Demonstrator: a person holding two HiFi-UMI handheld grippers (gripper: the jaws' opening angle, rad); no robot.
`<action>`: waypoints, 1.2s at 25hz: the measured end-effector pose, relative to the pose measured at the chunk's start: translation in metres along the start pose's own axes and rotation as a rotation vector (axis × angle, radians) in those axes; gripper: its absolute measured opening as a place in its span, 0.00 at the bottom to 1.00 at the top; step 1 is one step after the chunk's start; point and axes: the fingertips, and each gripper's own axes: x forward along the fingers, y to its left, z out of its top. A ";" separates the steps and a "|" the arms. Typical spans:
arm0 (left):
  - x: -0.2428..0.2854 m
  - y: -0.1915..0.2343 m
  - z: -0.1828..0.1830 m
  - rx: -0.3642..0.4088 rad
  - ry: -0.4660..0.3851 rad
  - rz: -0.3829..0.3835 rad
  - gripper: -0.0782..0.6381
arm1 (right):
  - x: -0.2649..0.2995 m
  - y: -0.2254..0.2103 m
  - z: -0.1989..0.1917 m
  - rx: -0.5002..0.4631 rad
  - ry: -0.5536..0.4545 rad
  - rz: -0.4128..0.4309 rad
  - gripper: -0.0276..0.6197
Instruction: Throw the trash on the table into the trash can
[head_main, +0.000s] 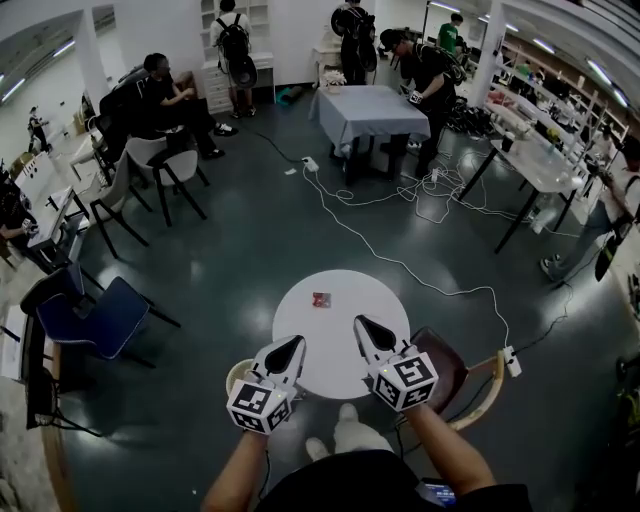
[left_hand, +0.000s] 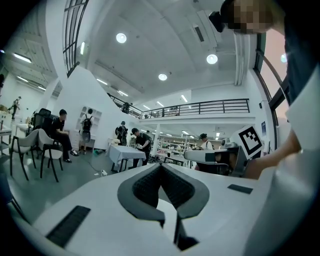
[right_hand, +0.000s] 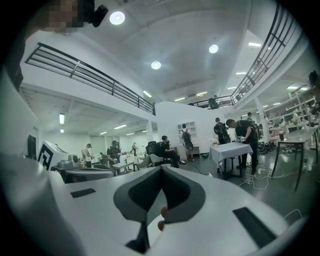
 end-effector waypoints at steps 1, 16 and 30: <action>0.002 0.002 -0.002 -0.001 0.005 0.000 0.12 | 0.003 -0.002 -0.001 0.002 0.003 0.002 0.07; 0.087 0.063 -0.060 -0.019 0.121 0.080 0.12 | 0.057 -0.086 -0.052 0.052 0.109 0.010 0.07; 0.178 0.098 -0.154 -0.018 0.304 0.071 0.12 | 0.106 -0.161 -0.130 0.144 0.223 0.014 0.07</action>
